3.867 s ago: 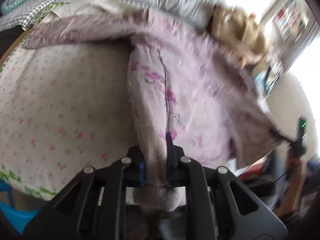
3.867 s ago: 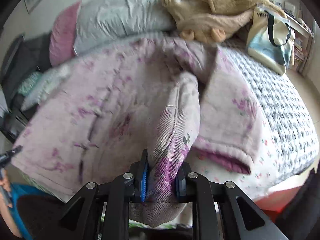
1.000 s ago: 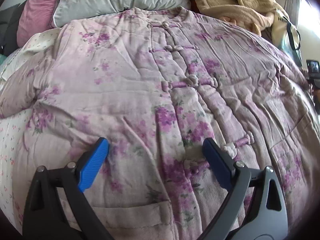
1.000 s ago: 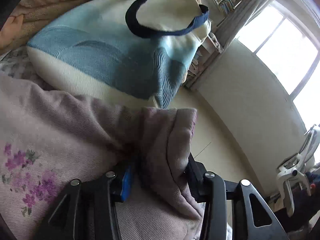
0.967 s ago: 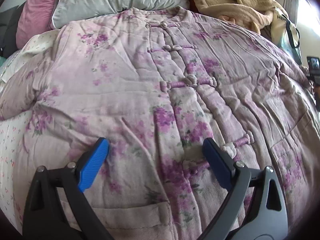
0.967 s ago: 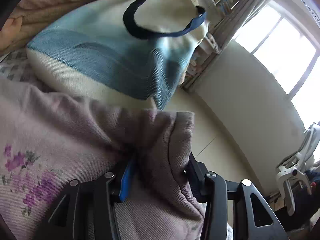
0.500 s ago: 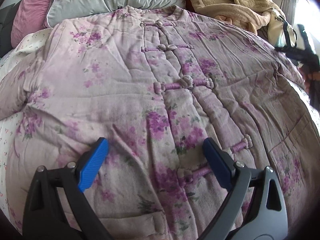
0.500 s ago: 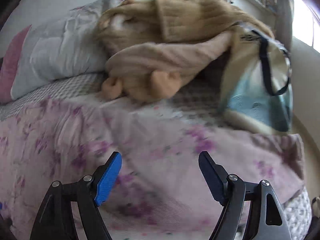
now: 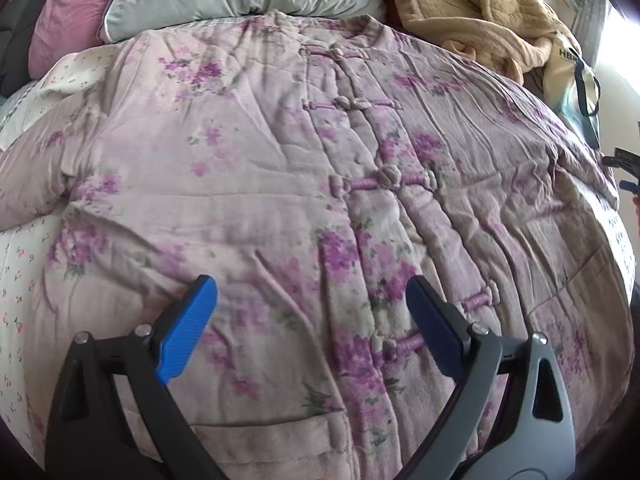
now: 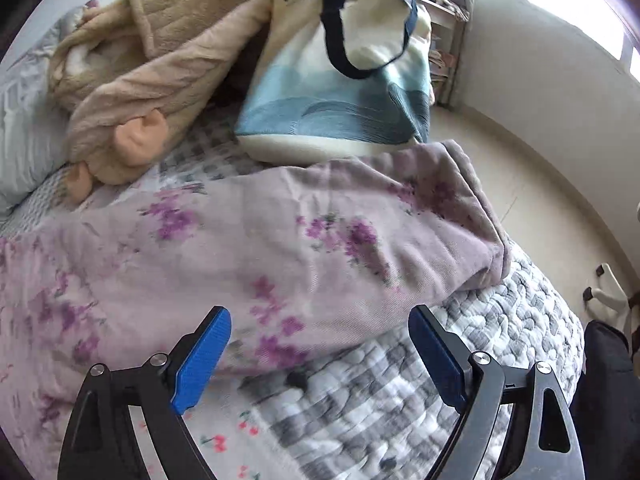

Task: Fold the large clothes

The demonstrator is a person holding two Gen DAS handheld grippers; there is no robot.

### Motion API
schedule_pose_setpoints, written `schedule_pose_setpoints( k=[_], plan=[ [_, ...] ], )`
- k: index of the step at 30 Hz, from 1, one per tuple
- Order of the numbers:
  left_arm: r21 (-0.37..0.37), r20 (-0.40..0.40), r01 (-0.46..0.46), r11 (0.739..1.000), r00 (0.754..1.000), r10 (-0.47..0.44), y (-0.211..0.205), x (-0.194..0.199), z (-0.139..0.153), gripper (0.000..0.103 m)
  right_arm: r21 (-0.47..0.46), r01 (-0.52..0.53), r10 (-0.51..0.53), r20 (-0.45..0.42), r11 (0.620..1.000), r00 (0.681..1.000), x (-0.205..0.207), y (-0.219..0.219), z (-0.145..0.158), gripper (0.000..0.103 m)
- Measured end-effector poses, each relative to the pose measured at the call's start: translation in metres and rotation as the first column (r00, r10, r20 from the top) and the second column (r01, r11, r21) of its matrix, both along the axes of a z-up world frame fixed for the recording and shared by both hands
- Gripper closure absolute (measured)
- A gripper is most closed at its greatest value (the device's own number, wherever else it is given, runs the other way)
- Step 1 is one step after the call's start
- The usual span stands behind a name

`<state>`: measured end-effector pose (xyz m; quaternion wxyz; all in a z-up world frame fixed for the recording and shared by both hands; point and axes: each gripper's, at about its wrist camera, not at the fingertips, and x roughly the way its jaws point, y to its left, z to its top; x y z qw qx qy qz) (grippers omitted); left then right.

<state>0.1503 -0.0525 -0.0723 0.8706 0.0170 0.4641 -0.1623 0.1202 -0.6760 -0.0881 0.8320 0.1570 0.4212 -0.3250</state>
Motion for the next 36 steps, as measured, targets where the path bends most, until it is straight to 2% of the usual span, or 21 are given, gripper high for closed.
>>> schedule_pose_setpoints(
  k=[3,6,9,13,15,17,22,24,28,29,30,31,32,33,34,35,36],
  plan=[
    [-0.019,-0.021,-0.061,0.998,0.998,0.061,0.017,0.004,0.007,0.008,0.073,-0.074,0.068,0.083,0.995,0.994,0.007,0.04,0.013,0.012],
    [-0.046,-0.04,-0.107,0.993,0.994,0.106,0.04,0.013,0.021,0.008,0.088,-0.203,0.194,0.103,0.975,0.976,0.039,0.078,0.035,0.012],
    [0.003,0.077,-0.083,0.997,0.994,0.082,0.055,0.03,0.047,0.008,0.026,-0.34,0.334,0.135,0.94,0.933,0.065,0.124,0.056,0.012],
    [0.084,0.168,-0.016,0.996,0.986,0.002,0.064,0.091,0.072,0.008,-0.036,-0.51,0.509,0.15,0.86,0.848,0.104,0.193,0.074,0.012],
    [0.096,0.192,0.015,0.995,0.981,-0.033,0.065,0.124,0.079,0.008,-0.048,-0.582,0.582,0.141,0.812,0.801,0.136,0.214,0.07,0.012],
    [0.111,0.208,0.032,0.993,0.977,-0.055,0.064,0.167,0.082,0.008,-0.06,-0.622,0.624,0.119,0.781,0.772,0.168,0.234,0.066,0.012],
    [0.218,0.226,0.09,0.972,0.964,-0.14,0.043,0.248,0.065,0.008,-0.098,-0.675,0.68,0.016,0.731,0.733,0.247,0.245,0.026,0.012],
    [0.234,0.217,0.117,0.965,0.961,-0.169,0.035,0.274,0.055,0.01,-0.116,-0.697,0.7,-0.016,0.708,0.714,0.276,0.244,0.015,0.012],
    [0.173,0.116,0.168,0.97,0.975,-0.19,0.033,0.314,0.036,0.025,-0.071,-0.76,0.76,-0.033,0.646,0.649,0.317,0.243,0.003,0.012],
    [0.159,0.09,0.173,0.972,0.978,-0.189,0.033,0.32,0.03,0.032,-0.061,-0.772,0.771,-0.049,0.633,0.635,0.324,0.243,-0.001,0.012],
    [0.144,0.068,0.181,0.973,0.979,-0.192,0.033,0.323,0.025,0.046,-0.045,-0.784,0.781,-0.067,0.619,0.621,0.33,0.243,-0.007,0.012],
    [0.119,0.04,0.188,0.975,0.98,-0.194,0.033,0.325,0.02,0.055,-0.028,-0.796,0.791,-0.089,0.605,0.605,0.335,0.244,-0.013,0.019],
    [0.097,0.032,0.186,0.978,0.981,-0.189,0.034,0.323,0.018,0.069,-0.024,-0.801,0.795,-0.104,0.599,0.598,0.337,0.244,-0.017,0.042],
    [0.082,0.042,0.179,0.98,0.982,-0.182,0.034,0.318,0.017,0.086,-0.011,-0.803,0.798,-0.109,0.596,0.593,0.338,0.244,-0.021,0.059],
    [0.059,0.069,0.178,0.982,0.981,-0.182,0.036,0.309,0.019,0.088,0.006,-0.799,0.796,-0.102,0.601,0.597,0.337,0.244,-0.022,0.088],
    [0.045,0.123,0.164,0.985,0.978,-0.168,0.038,0.298,0.024,0.09,0.004,-0.793,0.79,-0.084,0.609,0.607,0.332,0.245,-0.021,0.09],
    [0.038,0.182,0.148,0.988,0.971,-0.153,0.04,0.288,0.031,0.091,-0.047,-0.791,0.787,-0.078,0.61,0.612,0.324,0.25,-0.016,0.091]
  ],
)
